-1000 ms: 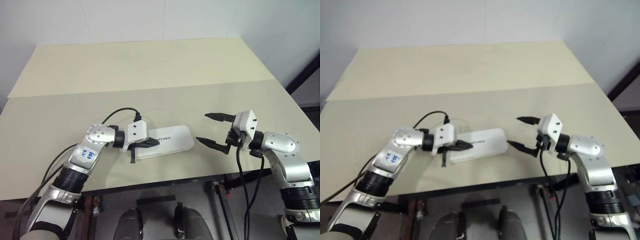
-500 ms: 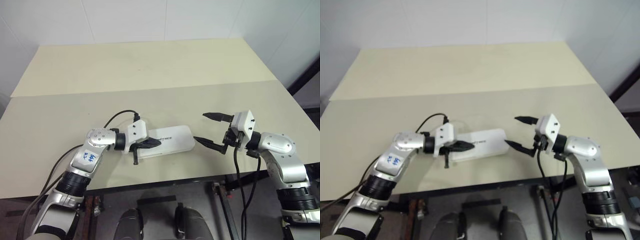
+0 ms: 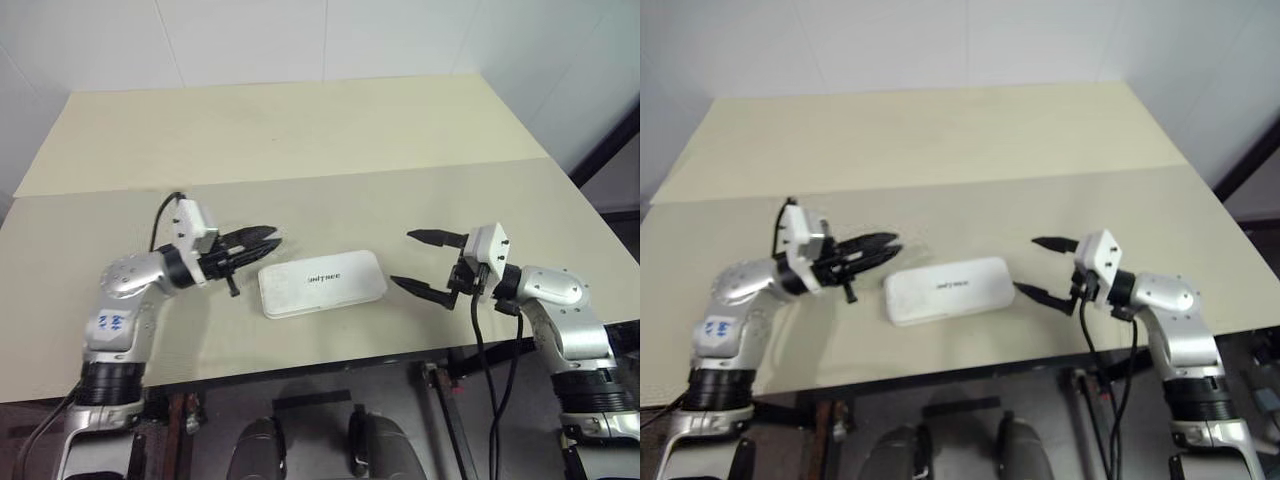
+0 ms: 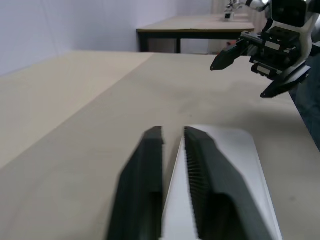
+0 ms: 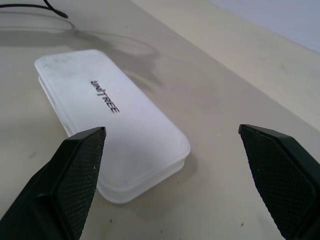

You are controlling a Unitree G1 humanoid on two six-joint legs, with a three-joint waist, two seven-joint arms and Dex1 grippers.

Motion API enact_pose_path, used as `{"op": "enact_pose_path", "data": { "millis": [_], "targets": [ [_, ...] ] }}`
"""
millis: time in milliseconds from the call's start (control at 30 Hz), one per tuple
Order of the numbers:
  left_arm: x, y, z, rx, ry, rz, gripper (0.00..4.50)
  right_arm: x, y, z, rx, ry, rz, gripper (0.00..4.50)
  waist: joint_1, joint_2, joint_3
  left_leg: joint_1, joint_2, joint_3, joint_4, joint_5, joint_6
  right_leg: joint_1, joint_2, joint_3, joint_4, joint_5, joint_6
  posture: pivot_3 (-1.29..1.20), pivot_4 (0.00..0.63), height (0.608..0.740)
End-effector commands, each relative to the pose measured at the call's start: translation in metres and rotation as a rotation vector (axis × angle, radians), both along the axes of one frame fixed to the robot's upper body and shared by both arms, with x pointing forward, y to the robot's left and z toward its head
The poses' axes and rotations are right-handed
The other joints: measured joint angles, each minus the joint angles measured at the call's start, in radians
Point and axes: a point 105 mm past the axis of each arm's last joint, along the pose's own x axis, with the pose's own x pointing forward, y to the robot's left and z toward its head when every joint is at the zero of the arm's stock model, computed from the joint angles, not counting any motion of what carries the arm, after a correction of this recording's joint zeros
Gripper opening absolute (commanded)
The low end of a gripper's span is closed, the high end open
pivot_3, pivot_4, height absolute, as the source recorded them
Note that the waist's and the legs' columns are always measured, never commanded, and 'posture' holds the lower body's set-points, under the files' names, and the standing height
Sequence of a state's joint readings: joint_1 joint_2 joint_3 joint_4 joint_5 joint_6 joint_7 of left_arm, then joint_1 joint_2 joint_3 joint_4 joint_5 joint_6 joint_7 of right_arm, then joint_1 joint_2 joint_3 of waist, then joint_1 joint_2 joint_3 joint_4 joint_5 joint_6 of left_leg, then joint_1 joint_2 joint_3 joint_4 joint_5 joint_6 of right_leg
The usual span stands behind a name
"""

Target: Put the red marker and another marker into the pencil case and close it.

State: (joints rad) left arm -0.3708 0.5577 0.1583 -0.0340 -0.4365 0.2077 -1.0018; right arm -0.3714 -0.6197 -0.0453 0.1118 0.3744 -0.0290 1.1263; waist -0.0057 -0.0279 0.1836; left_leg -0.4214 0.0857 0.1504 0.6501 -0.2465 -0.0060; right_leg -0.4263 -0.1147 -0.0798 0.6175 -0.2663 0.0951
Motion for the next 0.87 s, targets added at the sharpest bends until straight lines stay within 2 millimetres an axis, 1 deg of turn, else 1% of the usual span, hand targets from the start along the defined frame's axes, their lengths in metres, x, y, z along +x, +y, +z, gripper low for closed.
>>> {"op": "enact_pose_path", "data": {
  "millis": [33, 133, 167, 233, 367, 433, 500, 567, 700, 867],
  "targets": [
    [-0.014, 0.010, 0.010, 0.018, -0.051, -0.020, 2.31, -0.001, -0.007, 0.012, 0.005, -0.059, 0.017, 4.50, 0.000, 0.000, 0.000, 0.000, 0.000, 0.000, 0.000, 0.000, 0.000, 0.000, 0.000, 0.000, 0.000, 0.000, 0.000, 0.00, 0.150, 0.740],
    [-0.018, 0.019, 0.010, 0.038, -0.052, -0.010, 3.32, -0.002, -0.015, 0.012, 0.014, -0.056, 0.017, 4.50, 0.004, 0.000, 0.000, 0.000, 0.000, 0.000, 0.000, 0.000, 0.000, 0.000, 0.000, 0.000, 0.000, 0.000, 0.000, 0.00, 0.150, 0.740],
    [-0.021, 0.022, 0.010, 0.041, -0.053, -0.010, 3.74, -0.003, -0.019, 0.012, 0.011, -0.056, 0.017, 4.50, 0.005, 0.000, 0.000, 0.000, 0.000, 0.000, 0.000, 0.000, 0.000, 0.000, 0.000, 0.000, 0.000, 0.000, 0.000, 0.00, 0.150, 0.740],
    [-0.023, 0.024, 0.011, 0.047, -0.052, -0.011, 4.45, -0.004, -0.025, 0.012, 0.008, -0.055, 0.016, 4.50, 0.004, 0.000, 0.000, 0.000, 0.000, 0.000, 0.000, 0.000, 0.000, 0.000, -0.001, 0.000, -0.001, 0.000, 0.000, 0.00, 0.150, 0.740],
    [-0.031, 0.025, 0.014, 0.059, -0.050, -0.018, 4.48, -0.003, -0.037, 0.018, -0.003, -0.060, 0.018, 4.50, 0.001, 0.000, 0.000, 0.000, 0.000, 0.000, -0.001, 0.000, 0.000, 0.000, 0.000, 0.000, -0.001, 0.000, 0.000, 0.00, 0.150, 0.740],
    [-0.035, 0.025, 0.015, 0.067, -0.049, -0.021, 4.48, 0.001, -0.043, 0.025, 0.004, -0.069, 0.015, 4.50, -0.001, 0.000, 0.000, 0.000, 0.000, 0.000, -0.001, 0.000, -0.001, 0.000, 0.000, 0.000, -0.001, 0.000, 0.000, 0.00, 0.150, 0.740],
    [-0.040, 0.025, 0.014, 0.070, -0.035, -0.022, 4.48, 0.007, -0.044, 0.031, -0.018, -0.076, 0.030, 4.50, -0.009, 0.001, 0.001, 0.000, 0.000, 0.001, -0.001, 0.000, -0.001, -0.001, 0.000, 0.000, 0.000, 0.000, 0.000, 0.00, 0.150, 0.740],
    [-0.044, 0.026, 0.012, 0.076, -0.027, -0.022, 4.48, 0.010, -0.039, 0.035, -0.043, -0.078, 0.052, 4.50, -0.018, 0.001, 0.001, 0.000, 0.001, 0.001, -0.001, 0.000, -0.001, -0.001, 0.000, 0.001, 0.000, 0.000, 0.000, 0.00, 0.150, 0.740],
    [-0.045, 0.028, 0.008, 0.080, -0.024, -0.006, 4.48, 0.010, -0.028, 0.042, -0.046, -0.089, 0.071, 4.50, -0.021, 0.001, 0.001, 0.001, 0.001, 0.000, -0.002, 0.000, -0.003, -0.001, 0.000, 0.000, 0.000, -0.001, -0.002, 0.00, 0.150, 0.740],
    [-0.045, 0.026, 0.007, 0.097, -0.026, -0.005, 4.48, 0.010, -0.022, 0.046, -0.037, -0.093, 0.067, 4.50, -0.021, 0.001, 0.001, 0.000, 0.001, 0.000, -0.002, 0.000, -0.003, -0.001, 0.000, 0.000, -0.001, -0.001, -0.002, 0.00, 0.150, 0.740]
  ]
}}
